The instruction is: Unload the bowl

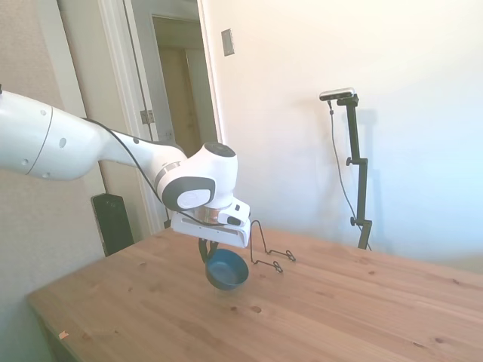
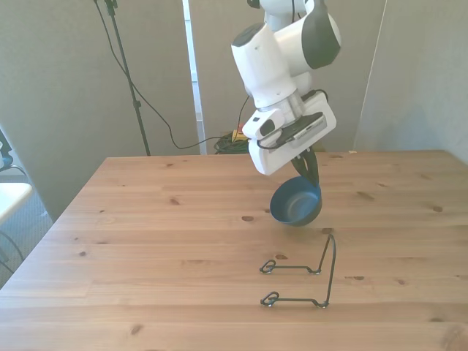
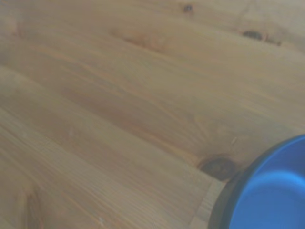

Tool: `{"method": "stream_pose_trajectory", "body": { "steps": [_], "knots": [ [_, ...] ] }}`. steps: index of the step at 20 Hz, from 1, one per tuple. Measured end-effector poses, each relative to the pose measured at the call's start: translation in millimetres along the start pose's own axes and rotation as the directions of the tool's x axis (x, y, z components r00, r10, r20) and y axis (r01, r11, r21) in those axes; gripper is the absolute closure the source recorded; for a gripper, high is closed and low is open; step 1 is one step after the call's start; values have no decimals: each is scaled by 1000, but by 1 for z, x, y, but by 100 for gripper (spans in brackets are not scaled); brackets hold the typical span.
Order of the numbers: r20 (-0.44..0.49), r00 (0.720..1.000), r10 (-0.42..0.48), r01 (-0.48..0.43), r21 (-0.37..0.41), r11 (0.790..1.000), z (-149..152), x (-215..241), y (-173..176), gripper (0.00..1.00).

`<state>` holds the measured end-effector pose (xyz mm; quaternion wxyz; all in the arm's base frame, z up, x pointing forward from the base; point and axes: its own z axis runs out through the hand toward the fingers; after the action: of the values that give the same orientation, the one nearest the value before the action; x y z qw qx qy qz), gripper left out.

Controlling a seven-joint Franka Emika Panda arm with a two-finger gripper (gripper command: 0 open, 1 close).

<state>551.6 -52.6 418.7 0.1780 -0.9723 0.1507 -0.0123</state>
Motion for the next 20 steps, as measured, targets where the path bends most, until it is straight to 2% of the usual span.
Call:
{"method": "stream_pose_trajectory", "body": {
  "steps": [5,9,10,20],
  "knots": [
    [-33,999,-10,5,-138,990,11,-10,-3,100],
    [-25,1000,9,-13,-188,982,18,-13,4,100],
    [-26,1000,10,-15,-196,980,19,-13,4,0],
    [-26,1000,2,-7,-216,976,19,-13,4,0]
  ]
}}
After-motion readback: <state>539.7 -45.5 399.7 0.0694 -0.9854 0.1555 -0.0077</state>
